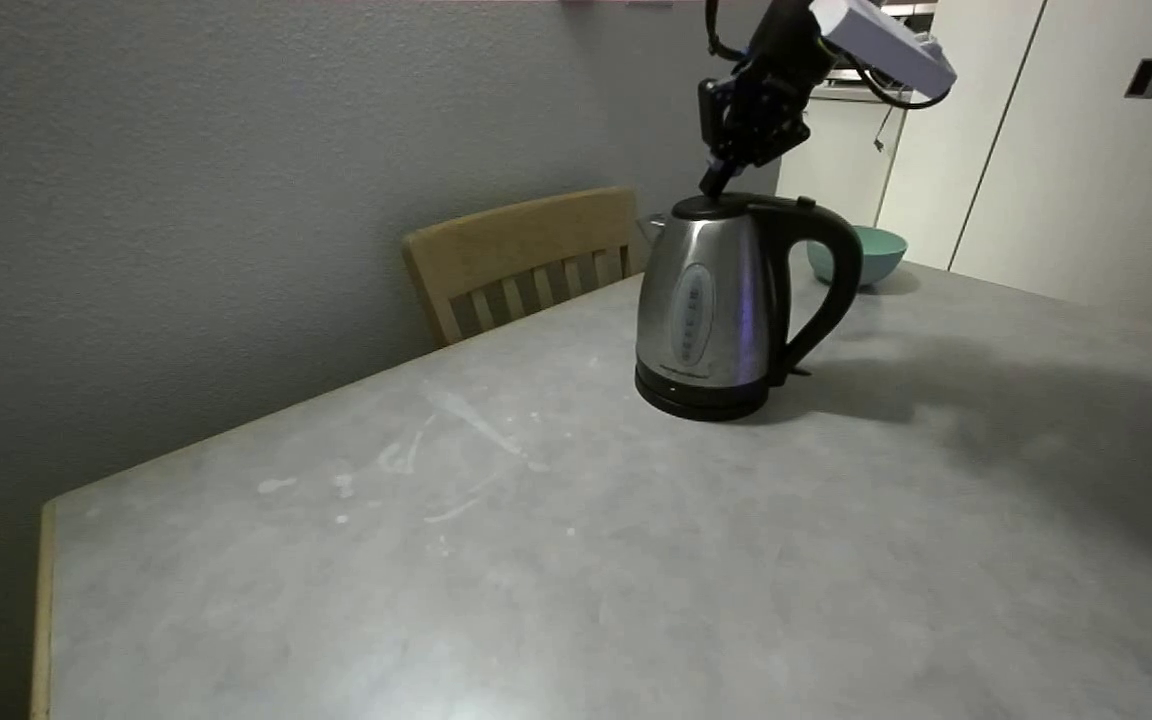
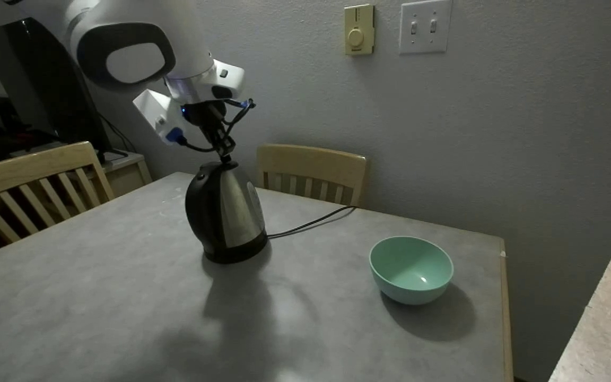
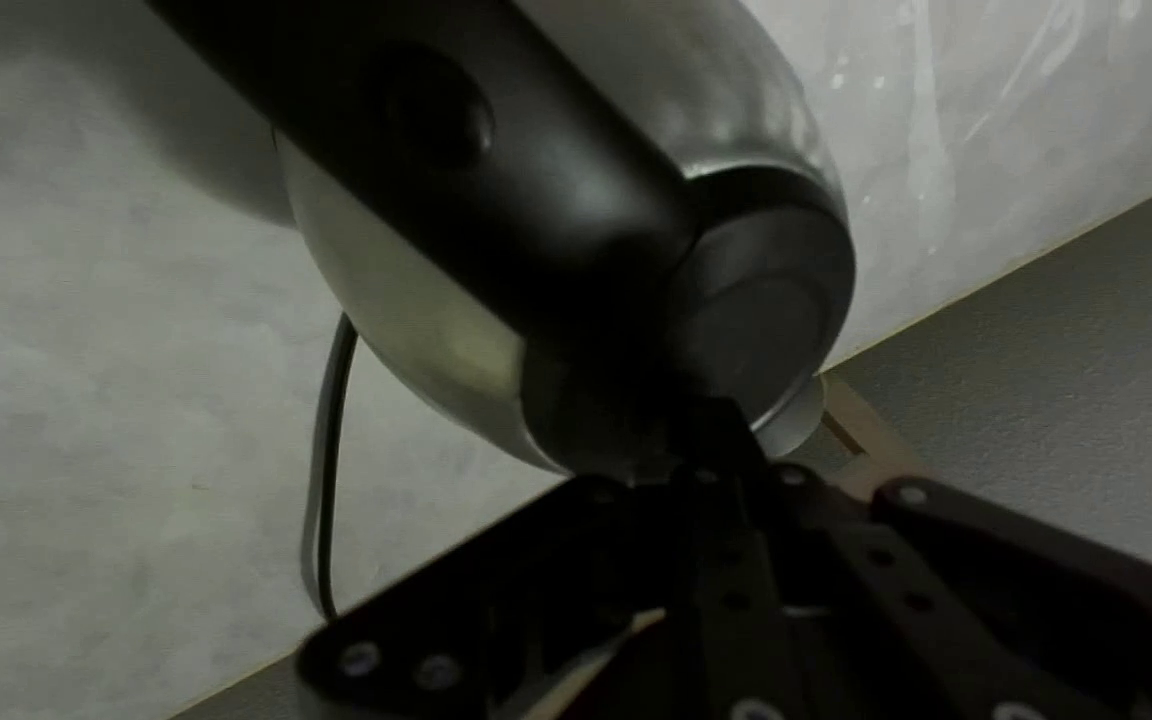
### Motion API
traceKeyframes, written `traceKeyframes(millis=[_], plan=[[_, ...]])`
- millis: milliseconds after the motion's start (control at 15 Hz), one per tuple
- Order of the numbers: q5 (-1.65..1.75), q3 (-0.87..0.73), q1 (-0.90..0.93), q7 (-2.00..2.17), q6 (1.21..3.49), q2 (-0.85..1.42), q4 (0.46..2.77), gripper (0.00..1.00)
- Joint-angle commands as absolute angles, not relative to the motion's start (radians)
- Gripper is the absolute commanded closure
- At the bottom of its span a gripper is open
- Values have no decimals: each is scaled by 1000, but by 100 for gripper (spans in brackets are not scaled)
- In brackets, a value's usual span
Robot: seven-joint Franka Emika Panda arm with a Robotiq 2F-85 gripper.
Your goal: Close the kettle
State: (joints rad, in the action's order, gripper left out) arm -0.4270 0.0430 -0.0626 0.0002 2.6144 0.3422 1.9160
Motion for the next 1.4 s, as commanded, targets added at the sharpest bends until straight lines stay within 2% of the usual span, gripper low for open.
traceKeyframes(millis=[0,867,1333], plan=[[-345,26,-53,65,2501,429,1850,100],[-93,2,18,161,2352,325,1837,100],[-71,5,6,145,2069,285,1806,100]])
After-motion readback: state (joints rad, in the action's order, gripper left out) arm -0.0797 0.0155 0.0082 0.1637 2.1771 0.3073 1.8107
